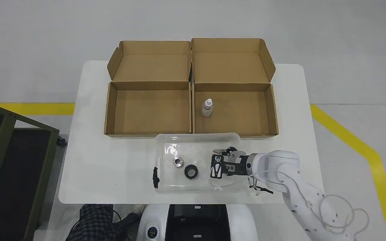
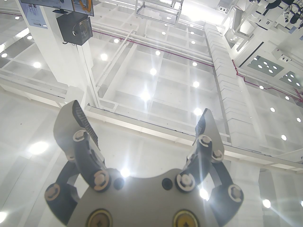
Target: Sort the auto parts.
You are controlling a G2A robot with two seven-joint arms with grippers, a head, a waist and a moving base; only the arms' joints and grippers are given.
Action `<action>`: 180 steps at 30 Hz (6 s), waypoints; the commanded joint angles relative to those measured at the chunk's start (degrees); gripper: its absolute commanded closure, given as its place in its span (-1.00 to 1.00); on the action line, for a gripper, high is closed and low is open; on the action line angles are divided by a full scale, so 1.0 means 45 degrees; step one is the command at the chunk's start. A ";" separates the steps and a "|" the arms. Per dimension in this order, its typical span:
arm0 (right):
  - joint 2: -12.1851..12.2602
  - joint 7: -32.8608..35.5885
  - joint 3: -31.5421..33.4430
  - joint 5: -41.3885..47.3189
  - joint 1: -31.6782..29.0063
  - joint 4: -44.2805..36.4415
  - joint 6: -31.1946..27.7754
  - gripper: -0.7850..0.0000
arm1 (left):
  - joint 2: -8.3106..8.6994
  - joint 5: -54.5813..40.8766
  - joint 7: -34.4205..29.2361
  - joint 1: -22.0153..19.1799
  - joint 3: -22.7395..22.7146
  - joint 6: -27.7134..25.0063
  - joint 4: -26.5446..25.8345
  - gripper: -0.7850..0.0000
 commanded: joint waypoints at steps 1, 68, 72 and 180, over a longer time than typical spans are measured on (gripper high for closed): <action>0.0006 0.0073 -0.0053 -0.0047 0.0065 -0.0002 -0.0008 0.20 | 0.0000 0.0000 0.0000 0.0000 0.0000 0.0000 0.0000 -1.00; -0.0316 -0.7938 0.0281 0.5780 0.1163 -0.2123 0.4179 1.00 | 0.0000 0.0000 0.0000 0.0000 0.0000 0.0000 0.0000 -1.00; -0.0374 -0.8665 0.0472 0.6868 0.1345 -0.1940 0.3922 1.00 | 0.0000 0.0000 0.0000 0.0000 0.0000 0.0000 0.0000 -1.00; -0.0807 -0.1595 -0.0932 0.4266 0.5499 0.6718 0.2818 1.00 | 0.0000 0.0000 0.0000 0.0000 0.0000 0.0000 0.0000 -1.00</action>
